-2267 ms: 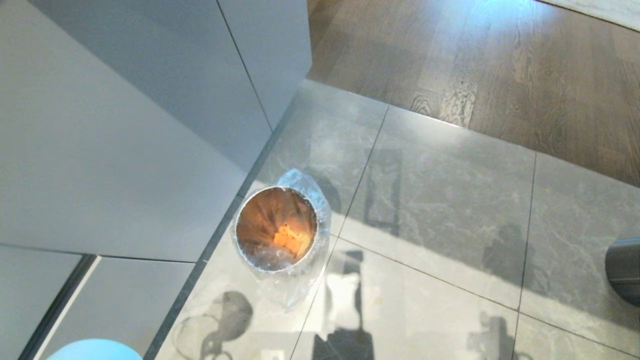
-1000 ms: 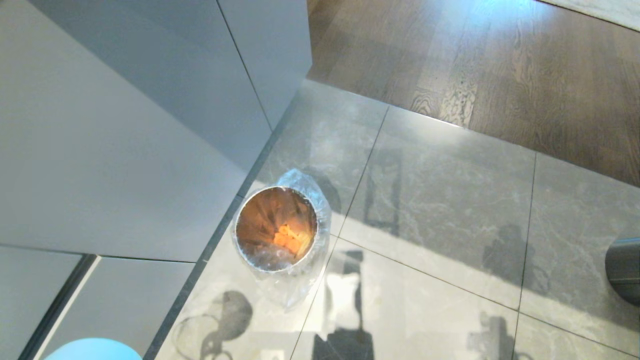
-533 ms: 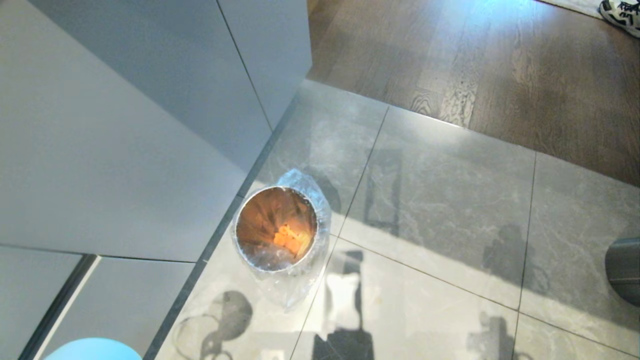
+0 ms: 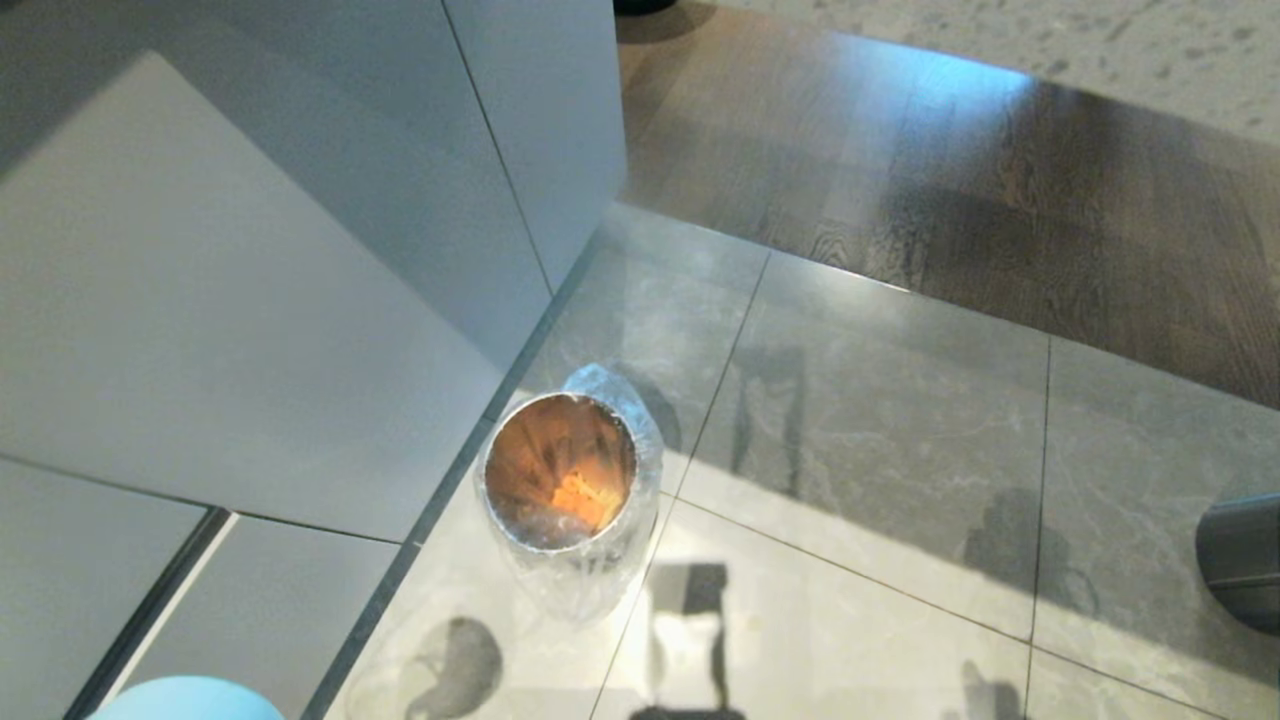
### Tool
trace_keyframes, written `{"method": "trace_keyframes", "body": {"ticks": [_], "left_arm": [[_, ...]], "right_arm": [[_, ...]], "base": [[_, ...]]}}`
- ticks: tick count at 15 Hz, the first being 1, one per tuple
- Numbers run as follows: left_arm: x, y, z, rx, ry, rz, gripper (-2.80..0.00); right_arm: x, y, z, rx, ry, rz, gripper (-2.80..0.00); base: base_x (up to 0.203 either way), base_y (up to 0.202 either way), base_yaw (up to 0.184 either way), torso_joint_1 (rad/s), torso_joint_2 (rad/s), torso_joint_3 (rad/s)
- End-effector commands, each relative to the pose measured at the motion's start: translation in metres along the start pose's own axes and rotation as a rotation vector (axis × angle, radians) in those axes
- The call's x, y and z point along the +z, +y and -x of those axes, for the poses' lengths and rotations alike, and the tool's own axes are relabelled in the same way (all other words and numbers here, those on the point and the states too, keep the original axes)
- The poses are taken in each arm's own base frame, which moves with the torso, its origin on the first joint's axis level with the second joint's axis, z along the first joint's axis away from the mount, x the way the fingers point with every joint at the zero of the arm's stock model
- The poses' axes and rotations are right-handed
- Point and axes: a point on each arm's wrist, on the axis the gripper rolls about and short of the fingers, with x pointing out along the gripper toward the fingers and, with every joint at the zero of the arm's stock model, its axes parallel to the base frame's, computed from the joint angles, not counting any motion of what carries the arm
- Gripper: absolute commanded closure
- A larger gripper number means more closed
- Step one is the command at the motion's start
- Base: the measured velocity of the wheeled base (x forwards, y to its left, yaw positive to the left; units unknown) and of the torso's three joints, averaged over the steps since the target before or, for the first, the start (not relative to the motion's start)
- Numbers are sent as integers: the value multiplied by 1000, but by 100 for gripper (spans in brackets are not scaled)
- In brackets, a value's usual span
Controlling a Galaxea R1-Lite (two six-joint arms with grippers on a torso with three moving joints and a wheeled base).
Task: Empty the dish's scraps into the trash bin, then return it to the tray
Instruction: Put the bowl back to the table
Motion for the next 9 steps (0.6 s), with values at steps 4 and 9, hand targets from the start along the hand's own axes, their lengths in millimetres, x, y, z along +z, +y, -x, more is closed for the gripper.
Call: {"method": "trace_keyframes", "body": {"ticks": [4, 9], "left_arm": [[0, 0, 0, 0, 0, 1, 0], [0, 0, 0, -2, -2, 4, 0]], "right_arm": [[0, 0, 0, 0, 0, -1, 0], [0, 0, 0, 0, -2, -1, 0]], "base": [[0, 0, 0, 4, 1, 204], [0, 0, 0, 0, 1, 202]]}}
